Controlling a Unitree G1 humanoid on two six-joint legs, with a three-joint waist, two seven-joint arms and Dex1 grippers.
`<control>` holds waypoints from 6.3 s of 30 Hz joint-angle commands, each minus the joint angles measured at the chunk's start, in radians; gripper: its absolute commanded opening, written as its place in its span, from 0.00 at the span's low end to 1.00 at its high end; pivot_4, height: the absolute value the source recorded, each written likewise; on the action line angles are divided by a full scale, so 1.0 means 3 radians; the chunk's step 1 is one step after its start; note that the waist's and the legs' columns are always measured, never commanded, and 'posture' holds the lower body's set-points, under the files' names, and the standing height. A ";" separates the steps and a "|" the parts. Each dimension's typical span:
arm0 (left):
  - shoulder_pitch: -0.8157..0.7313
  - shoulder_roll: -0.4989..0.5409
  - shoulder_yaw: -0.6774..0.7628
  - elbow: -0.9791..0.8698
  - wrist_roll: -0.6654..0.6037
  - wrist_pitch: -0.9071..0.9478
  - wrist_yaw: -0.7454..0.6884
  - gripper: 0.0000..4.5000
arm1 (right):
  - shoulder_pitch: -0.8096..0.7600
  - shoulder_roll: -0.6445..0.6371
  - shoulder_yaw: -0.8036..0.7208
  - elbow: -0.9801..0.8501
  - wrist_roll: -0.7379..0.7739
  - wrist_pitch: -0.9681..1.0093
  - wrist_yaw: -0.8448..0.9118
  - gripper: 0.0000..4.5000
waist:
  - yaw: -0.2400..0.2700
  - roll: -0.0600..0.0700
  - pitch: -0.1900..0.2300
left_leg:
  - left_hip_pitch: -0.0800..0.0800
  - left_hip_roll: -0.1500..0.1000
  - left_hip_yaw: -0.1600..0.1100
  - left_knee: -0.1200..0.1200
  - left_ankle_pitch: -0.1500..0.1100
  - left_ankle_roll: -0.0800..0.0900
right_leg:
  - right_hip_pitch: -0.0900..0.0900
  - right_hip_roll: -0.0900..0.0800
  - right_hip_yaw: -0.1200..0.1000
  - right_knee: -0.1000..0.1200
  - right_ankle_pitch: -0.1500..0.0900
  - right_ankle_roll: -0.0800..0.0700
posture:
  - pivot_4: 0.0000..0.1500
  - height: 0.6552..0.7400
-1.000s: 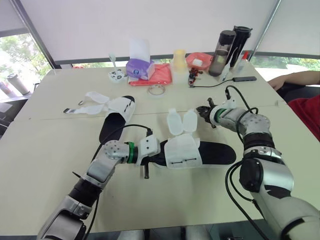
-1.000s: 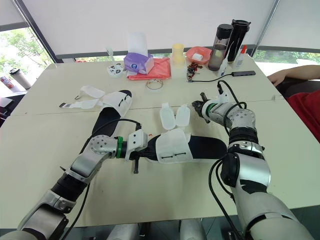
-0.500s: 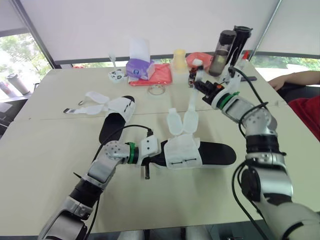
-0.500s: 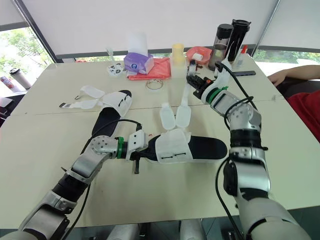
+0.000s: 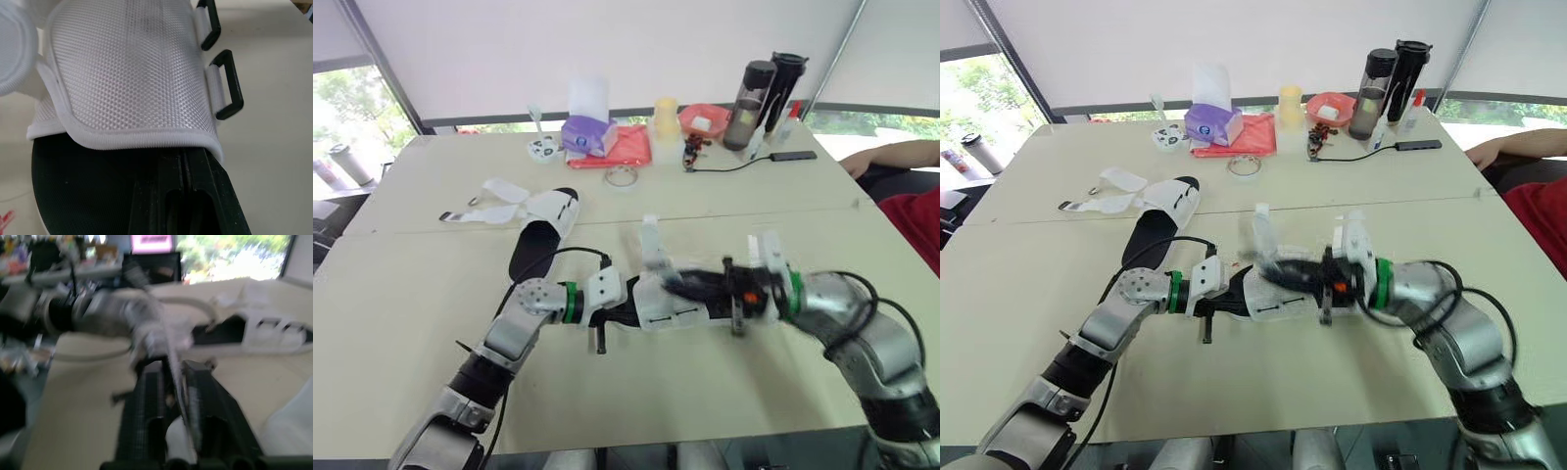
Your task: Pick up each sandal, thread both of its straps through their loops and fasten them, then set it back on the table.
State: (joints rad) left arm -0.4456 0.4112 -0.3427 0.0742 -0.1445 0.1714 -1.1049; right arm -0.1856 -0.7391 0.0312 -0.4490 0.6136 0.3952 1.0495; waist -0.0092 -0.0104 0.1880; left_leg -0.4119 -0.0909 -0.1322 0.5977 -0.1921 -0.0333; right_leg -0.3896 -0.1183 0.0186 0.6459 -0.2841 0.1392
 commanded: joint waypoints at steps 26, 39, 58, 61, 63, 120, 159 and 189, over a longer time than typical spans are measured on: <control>-0.0020 0.0026 0.0043 -0.0117 -0.0163 0.0234 -0.0034 0.00 | 0.1492 -0.0063 -0.0701 -0.0875 0.1759 0.1773 -0.1688 0.99 | 0.0070 -0.0005 -0.0002 | -0.0008 0.0004 0.0003 0.0005 -0.0001 0.0002 | -0.0005 -0.0002 -0.0001 -0.0004 -0.0005 -0.0013 | 1.00 1.00; -0.0024 0.0039 -0.0018 -0.0131 -0.0015 0.0226 0.0062 0.00 | 0.0872 0.0598 -0.0113 -0.0394 0.1166 0.1543 -0.1800 0.99 | 0.0071 -0.0005 -0.0002 | -0.0015 0.0003 0.0001 0.0008 -0.0001 0.0002 | -0.0011 -0.0001 -0.0001 -0.0004 0.0001 -0.0005 | 1.00 1.00; -0.0175 0.0094 -0.0087 0.0258 0.0398 -0.0159 0.0395 0.00 | 0.0656 0.0849 0.0007 -0.0235 0.1226 0.1830 -0.1853 0.37 | 0.0071 -0.0005 -0.0003 | -0.0015 0.0003 -0.0001 0.0012 -0.0001 0.0002 | -0.0009 0.0001 -0.0002 -0.0003 0.0003 -0.0009 | 1.00 1.00; -0.0211 0.0081 -0.0125 0.0377 0.0500 -0.0344 0.0450 0.00 | 0.0652 0.0860 -0.0031 -0.0204 0.1240 0.1823 -0.1848 0.01 | 0.0070 -0.0005 -0.0004 | -0.0015 0.0003 -0.0001 0.0013 -0.0001 0.0002 | -0.0008 0.0001 -0.0002 -0.0003 0.0003 -0.0009 | 1.00 1.00; -0.0235 0.0074 -0.0134 0.0444 0.0543 -0.0441 0.0475 0.00 | 0.0639 0.0871 -0.0055 -0.0193 0.1250 0.1825 -0.1858 0.00 | 0.0069 -0.0005 -0.0004 | -0.0014 0.0003 -0.0001 0.0013 -0.0001 0.0002 | -0.0008 0.0001 -0.0002 -0.0002 0.0003 -0.0009 | 1.00 1.00; -0.0176 -0.0083 -0.0207 0.0548 0.0682 -0.0860 0.0488 0.00 | -0.1288 -0.0401 0.0094 0.1426 0.0813 0.2681 0.0411 0.00 | 0.0076 -0.0006 -0.0006 | -0.0046 -0.0001 -0.0005 0.0049 -0.0005 0.0009 | -0.0018 -0.0001 -0.0013 -0.0003 0.0013 -0.0004 | 1.00 1.00; -0.0180 -0.0198 -0.0181 0.0596 0.0658 -0.0828 0.0551 0.00 | -0.0993 -0.0389 0.0222 0.0954 0.0222 0.1853 0.0681 0.00 | 0.0072 -0.0006 -0.0007 | -0.0044 -0.0001 -0.0005 0.0047 -0.0008 0.0012 | -0.0017 0.0000 -0.0014 -0.0003 0.0012 0.0001 | 1.00 1.00; -0.0160 -0.0251 -0.0171 0.0608 0.0651 -0.0806 0.0576 0.00 | -0.0625 -0.0456 0.0383 0.0583 -0.0012 0.1795 0.0399 0.00 | 0.0072 -0.0006 -0.0009 | -0.0043 0.0000 -0.0005 0.0047 -0.0009 0.0012 | -0.0016 0.0000 -0.0015 -0.0003 0.0013 0.0001 | 1.00 1.00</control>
State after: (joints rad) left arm -0.5167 0.3308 -0.3719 0.2332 0.0319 -0.0885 -0.9216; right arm -0.4014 -0.8696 0.1146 -0.2366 0.5953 0.9241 1.1456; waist 0.0125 -0.0123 0.1853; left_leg -0.4248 -0.0909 -0.1337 0.6119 -0.1947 -0.0298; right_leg -0.3942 -0.1184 0.0143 0.6451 -0.2804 0.1395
